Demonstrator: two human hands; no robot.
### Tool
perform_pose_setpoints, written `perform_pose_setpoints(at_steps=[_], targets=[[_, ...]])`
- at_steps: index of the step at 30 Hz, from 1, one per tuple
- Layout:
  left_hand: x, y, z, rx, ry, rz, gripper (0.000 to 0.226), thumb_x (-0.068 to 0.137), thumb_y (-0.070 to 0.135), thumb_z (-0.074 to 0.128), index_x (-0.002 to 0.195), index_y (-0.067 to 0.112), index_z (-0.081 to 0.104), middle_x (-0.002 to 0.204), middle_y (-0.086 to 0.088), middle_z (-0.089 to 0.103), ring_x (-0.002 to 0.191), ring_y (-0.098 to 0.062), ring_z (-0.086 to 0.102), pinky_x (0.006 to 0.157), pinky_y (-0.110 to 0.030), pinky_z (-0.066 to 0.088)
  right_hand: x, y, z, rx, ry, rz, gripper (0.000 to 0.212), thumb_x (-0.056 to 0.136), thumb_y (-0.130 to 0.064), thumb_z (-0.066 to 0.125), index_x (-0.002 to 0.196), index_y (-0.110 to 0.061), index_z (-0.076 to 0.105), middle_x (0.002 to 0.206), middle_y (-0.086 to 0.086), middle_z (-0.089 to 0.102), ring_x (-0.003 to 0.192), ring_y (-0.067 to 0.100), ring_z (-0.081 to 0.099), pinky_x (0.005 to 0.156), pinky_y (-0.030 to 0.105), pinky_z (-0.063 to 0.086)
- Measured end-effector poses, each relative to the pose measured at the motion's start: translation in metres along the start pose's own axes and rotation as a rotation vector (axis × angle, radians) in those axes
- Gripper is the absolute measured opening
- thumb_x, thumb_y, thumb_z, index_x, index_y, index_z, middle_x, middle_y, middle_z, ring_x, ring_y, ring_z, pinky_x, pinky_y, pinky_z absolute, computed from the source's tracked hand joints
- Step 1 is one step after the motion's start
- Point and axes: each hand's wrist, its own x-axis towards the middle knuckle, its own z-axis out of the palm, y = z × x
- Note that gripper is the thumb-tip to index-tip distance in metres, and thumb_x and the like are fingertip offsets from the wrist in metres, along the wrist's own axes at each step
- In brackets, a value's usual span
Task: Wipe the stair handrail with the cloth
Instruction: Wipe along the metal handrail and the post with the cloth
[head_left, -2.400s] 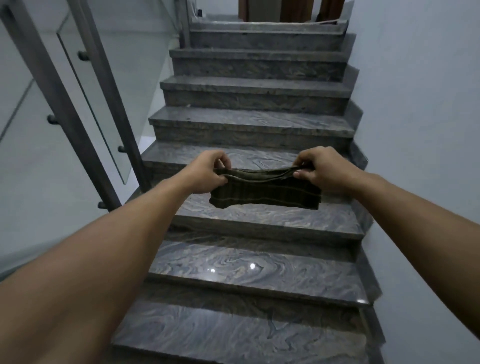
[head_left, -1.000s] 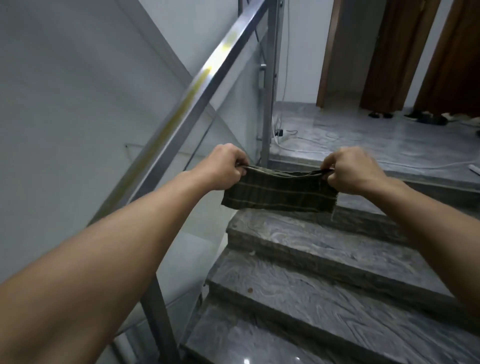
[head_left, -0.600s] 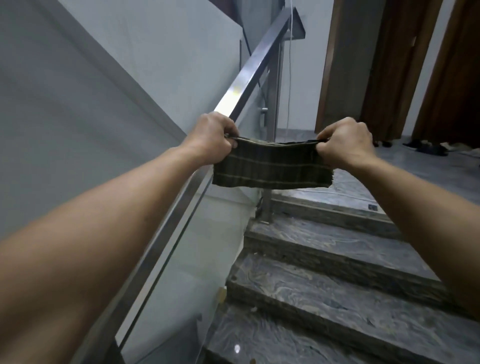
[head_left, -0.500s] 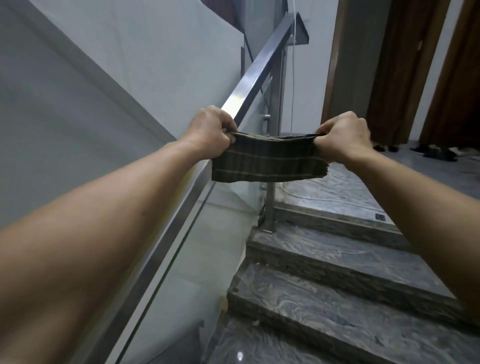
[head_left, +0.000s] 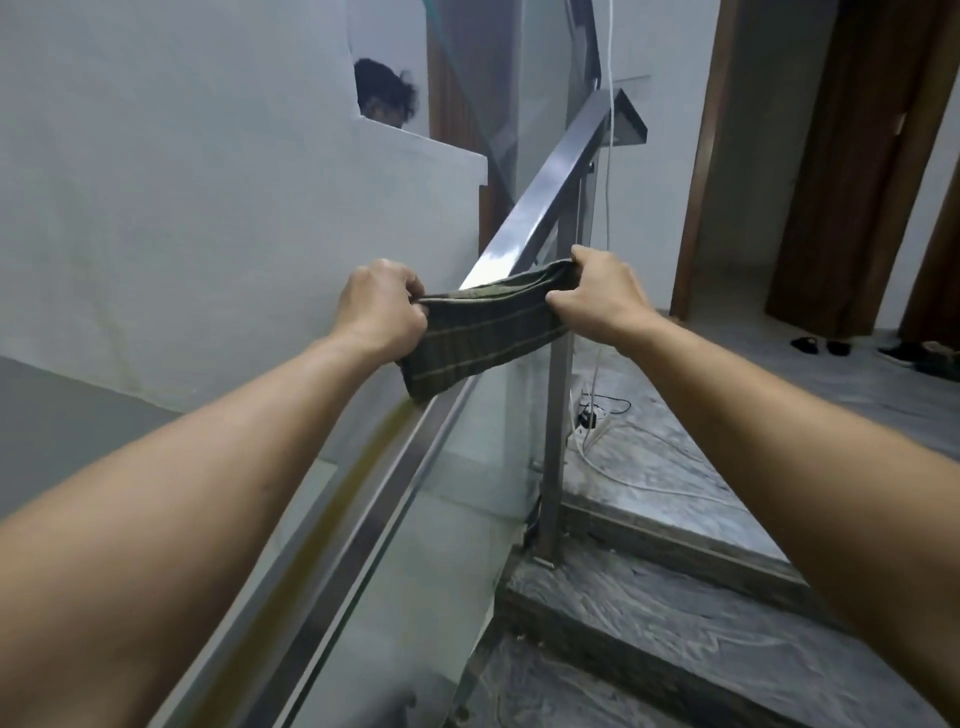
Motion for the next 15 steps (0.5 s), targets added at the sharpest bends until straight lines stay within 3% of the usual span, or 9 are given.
perform_pose_setpoints(at_steps=[6, 10, 15], targets=[[0.022, -0.011, 0.03, 0.122, -0.009, -0.043, 0.022, 0.08, 0.007, 0.057, 0.097, 0.01, 0.071, 0.103, -0.02, 0.068, 0.097, -0.04, 0.062, 0.082, -0.037, 0.05, 0.055, -0.015, 0.023, -0.1, -0.123, -0.09, 0.07, 0.086, -0.028, 0.058, 0.146, -0.021, 0.023, 0.124, 0.013, 0.057, 0.109, 0.033, 0.059, 0.086, 0.045, 0.057], [0.028, -0.013, 0.051, 0.191, 0.003, -0.009, 0.026, 0.081, 0.003, 0.056, 0.105, 0.006, 0.064, 0.109, -0.021, 0.063, 0.101, -0.04, 0.059, 0.084, -0.041, 0.048, 0.086, -0.016, 0.037, -0.195, -0.145, -0.132, 0.087, 0.086, -0.034, 0.062, 0.153, -0.02, 0.007, 0.128, 0.015, 0.057, 0.114, 0.034, 0.055, 0.098, 0.044, 0.047], [0.031, -0.001, 0.077, 0.117, 0.128, 0.318, 0.034, 0.074, 0.005, 0.056, 0.108, 0.004, 0.055, 0.115, -0.017, 0.052, 0.105, -0.034, 0.049, 0.088, -0.04, 0.045, 0.115, -0.008, 0.052, -0.291, -0.2, -0.14, 0.093, 0.082, -0.044, 0.061, 0.151, -0.028, 0.0, 0.147, 0.019, 0.04, 0.127, 0.038, 0.047, 0.103, 0.047, 0.041]])
